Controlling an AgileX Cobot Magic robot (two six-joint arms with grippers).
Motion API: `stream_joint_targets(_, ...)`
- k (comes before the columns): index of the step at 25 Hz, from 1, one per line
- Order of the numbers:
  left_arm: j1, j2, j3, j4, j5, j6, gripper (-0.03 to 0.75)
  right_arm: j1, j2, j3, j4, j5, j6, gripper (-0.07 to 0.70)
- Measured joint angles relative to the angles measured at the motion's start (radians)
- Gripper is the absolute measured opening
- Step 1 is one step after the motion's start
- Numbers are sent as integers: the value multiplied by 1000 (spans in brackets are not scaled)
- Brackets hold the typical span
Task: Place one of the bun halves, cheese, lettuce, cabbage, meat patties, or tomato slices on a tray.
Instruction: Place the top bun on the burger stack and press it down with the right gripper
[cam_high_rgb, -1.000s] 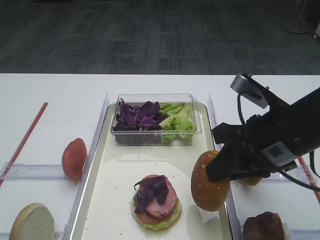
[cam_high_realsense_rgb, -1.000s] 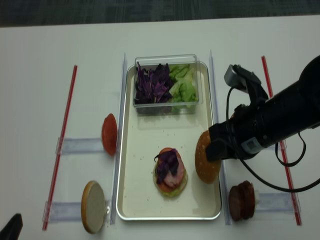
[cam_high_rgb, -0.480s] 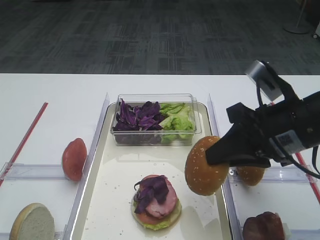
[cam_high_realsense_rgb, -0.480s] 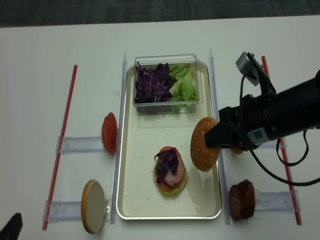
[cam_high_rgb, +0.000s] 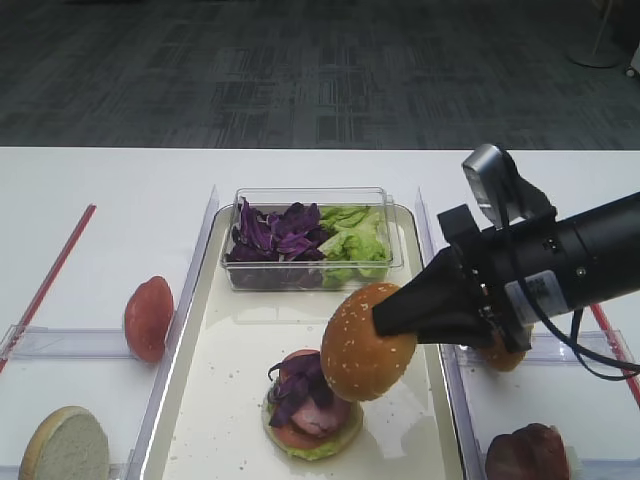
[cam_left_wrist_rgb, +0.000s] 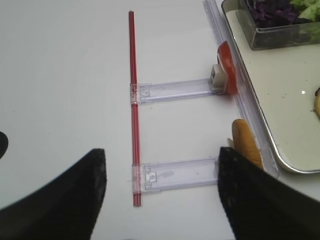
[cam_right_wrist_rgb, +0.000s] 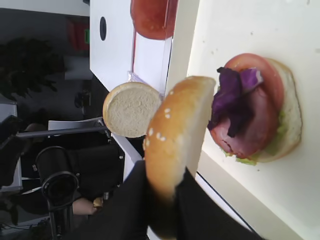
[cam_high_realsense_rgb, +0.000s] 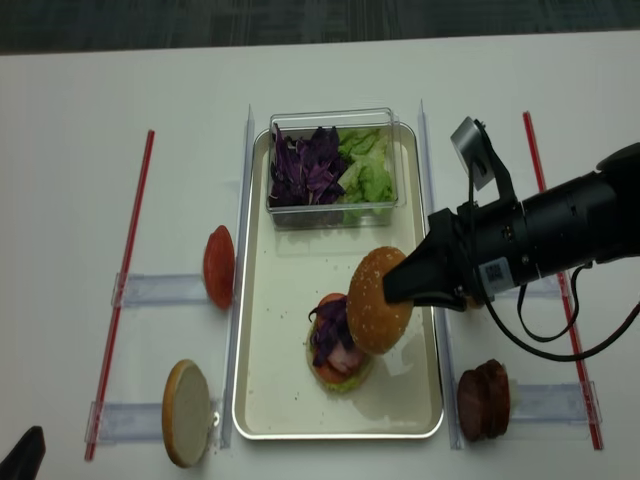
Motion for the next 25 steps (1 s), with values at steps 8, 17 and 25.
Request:
stream_joint_targets(8,0,0,0,2,0,0,440,58,64,0,75,0,-40,152)
stream_joint_targets(17,0,0,0,2,0,0,440,150,118,-2,180,0,-81,152)
stream_joint_targets(25,0,0,0,2,0,0,440,153,165,-2,216,-2,-114,152)
